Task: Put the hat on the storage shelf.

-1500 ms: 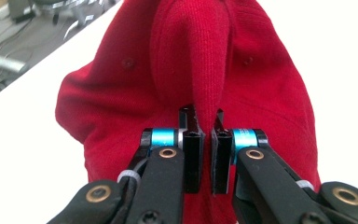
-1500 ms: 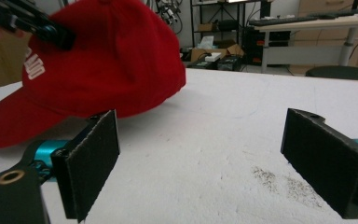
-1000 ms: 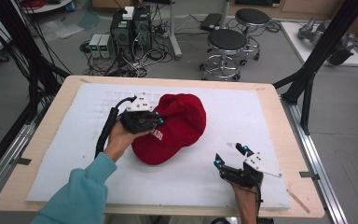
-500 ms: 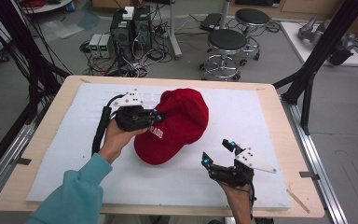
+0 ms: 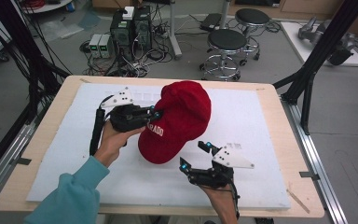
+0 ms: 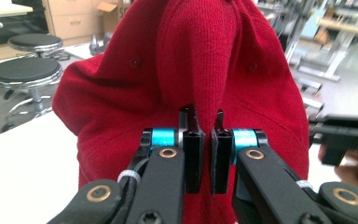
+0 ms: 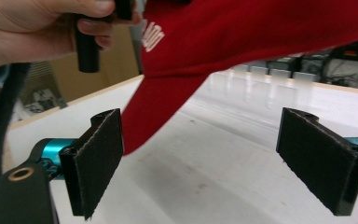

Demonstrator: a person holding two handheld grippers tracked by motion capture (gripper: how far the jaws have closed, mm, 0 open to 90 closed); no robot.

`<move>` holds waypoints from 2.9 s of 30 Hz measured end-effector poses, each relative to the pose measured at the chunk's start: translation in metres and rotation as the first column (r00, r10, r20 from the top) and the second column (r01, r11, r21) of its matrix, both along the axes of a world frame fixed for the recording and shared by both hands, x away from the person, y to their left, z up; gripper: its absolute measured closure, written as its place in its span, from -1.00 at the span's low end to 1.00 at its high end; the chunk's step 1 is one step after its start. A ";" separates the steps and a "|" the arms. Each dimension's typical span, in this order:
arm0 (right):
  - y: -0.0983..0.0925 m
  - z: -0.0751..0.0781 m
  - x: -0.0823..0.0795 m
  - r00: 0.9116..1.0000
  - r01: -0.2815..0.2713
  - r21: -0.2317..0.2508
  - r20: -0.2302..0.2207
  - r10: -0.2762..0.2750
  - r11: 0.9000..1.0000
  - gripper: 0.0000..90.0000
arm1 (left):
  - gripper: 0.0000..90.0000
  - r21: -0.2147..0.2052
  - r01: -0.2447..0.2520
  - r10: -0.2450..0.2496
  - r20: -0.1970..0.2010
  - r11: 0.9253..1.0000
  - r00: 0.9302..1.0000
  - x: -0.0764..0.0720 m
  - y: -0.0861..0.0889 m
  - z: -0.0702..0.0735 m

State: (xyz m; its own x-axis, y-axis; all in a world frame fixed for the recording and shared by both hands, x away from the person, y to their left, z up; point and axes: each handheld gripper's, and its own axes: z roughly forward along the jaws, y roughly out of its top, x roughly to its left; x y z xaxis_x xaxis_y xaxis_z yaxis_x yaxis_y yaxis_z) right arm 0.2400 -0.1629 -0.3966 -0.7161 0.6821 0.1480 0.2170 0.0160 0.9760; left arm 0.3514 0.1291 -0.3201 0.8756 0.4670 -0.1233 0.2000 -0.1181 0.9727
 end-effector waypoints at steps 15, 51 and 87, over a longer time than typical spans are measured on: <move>0.038 0.000 0.009 0.994 -0.102 0.034 -0.039 0.103 0.994 -0.12 | 0.93 -0.030 0.026 -0.026 0.019 0.999 0.999 -0.010 0.008 0.002; 0.035 0.002 0.014 0.954 -0.231 0.138 -0.161 0.252 0.963 0.90 | -0.77 0.068 -0.090 0.093 -0.041 0.994 0.995 -0.009 0.010 0.000; 0.017 0.058 0.104 0.999 -0.006 -0.010 -0.034 0.006 1.000 0.90 | -0.75 0.168 -0.295 0.301 -0.007 0.941 0.954 -0.059 0.140 -0.087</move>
